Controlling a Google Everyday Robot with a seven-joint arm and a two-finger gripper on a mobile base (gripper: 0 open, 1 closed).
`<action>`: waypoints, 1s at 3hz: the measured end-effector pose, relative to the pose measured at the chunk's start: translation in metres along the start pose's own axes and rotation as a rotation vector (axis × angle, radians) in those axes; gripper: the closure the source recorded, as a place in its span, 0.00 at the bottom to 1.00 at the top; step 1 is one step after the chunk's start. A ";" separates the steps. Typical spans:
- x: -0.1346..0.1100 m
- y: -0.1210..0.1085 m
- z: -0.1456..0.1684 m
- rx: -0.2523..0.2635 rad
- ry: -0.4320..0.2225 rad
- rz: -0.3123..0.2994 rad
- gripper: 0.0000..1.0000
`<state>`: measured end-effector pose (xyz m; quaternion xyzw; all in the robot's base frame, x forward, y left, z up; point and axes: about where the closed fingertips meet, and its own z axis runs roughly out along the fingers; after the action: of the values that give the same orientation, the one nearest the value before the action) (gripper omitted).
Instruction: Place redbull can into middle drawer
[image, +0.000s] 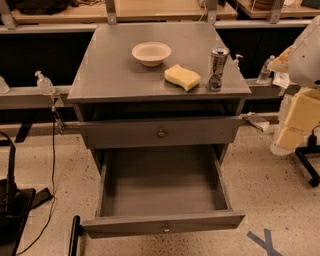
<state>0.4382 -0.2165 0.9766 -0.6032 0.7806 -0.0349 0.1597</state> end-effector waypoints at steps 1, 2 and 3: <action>0.000 -0.001 -0.001 0.005 -0.001 0.001 0.00; 0.001 -0.029 0.006 0.047 -0.028 0.018 0.00; -0.003 -0.116 0.030 0.150 -0.169 0.076 0.00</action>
Offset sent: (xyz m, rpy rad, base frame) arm 0.1128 -0.0346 0.0012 0.0858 -0.1674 -0.0769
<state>0.5554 -0.2407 0.9778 -0.5603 0.7820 -0.0360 0.2707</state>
